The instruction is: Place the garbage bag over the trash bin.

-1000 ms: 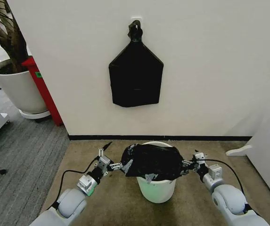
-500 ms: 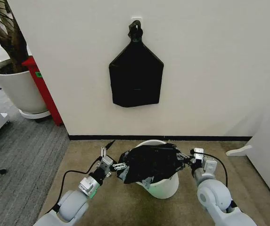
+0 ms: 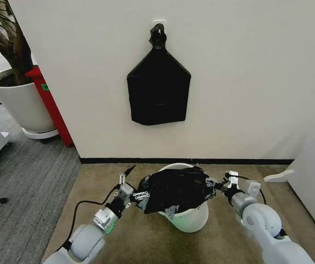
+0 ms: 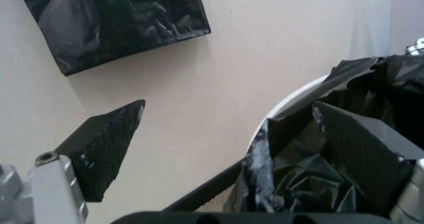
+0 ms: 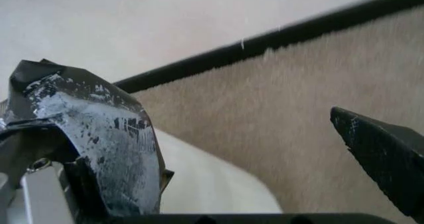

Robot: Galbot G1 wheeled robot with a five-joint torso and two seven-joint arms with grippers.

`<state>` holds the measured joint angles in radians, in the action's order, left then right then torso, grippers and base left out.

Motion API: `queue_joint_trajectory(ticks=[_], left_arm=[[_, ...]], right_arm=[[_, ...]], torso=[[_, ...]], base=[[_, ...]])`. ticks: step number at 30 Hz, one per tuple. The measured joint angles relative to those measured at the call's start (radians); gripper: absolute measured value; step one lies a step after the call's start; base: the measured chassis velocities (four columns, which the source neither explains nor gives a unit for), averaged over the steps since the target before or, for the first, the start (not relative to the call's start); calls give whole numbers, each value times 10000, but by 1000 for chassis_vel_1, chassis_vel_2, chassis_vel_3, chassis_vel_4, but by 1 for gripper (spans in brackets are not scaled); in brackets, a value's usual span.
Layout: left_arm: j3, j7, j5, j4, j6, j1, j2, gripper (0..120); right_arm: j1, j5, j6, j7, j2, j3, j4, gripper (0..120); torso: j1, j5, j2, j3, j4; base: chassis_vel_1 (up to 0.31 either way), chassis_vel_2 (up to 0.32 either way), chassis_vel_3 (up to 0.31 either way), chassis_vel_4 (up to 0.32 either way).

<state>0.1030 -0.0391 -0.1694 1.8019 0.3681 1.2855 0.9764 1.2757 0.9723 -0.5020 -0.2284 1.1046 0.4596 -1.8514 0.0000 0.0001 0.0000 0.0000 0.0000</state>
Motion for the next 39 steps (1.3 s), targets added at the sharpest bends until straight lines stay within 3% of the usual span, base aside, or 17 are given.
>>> queue_joint_trajectory(ticks=[8, 13, 25, 39], left_arm=[[-1, -4, -173, -118, -92, -122, -48, 100], [-45, -5, -357, -352, -190, -377, -34, 100], [-127, -11, -399, -480, -255, -535, -92, 100], [-92, -12, -393, -569, -270, -502, 130, 100]], right_arm=[[-160, 2316, -1050, -925, -120, 287, -143, 100], [-987, 4279, -1321, -2697, -76, 330, 468, 100], [-1145, 6646, -2129, -4263, -65, 931, 249, 100], [-1525, 6421, -2122, -6060, -204, 619, -616, 100]], torso=[[0, -1, 0, 0, 0], [0, -1, 0, 1, 1], [0, -2, 0, 0, -1], [0, -1, 0, 0, 1]], base=[[0, 0, 0, 0], [0, 0, 0, 0], [0, 0, 0, 0], [0, 0, 0, 0]])
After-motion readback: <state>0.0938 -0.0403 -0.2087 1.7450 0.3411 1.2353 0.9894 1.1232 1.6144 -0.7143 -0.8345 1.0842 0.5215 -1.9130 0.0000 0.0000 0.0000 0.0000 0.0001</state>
